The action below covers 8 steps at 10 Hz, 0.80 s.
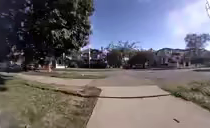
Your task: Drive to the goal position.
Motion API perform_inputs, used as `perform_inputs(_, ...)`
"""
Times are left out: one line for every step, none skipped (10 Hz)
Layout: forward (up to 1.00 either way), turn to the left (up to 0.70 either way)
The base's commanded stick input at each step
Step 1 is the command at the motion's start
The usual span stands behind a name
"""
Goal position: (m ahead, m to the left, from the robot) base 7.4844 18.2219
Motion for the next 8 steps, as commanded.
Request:
perform_inputs(1.0, 0.0)
perform_inputs(1.0, 0.0)
perform_inputs(1.0, 0.0)
perform_inputs(1.0, 0.0)
perform_inputs(1.0, 0.0)
perform_inputs(1.0, 0.0)
perform_inputs(1.0, 0.0)
perform_inputs(1.0, 0.0)
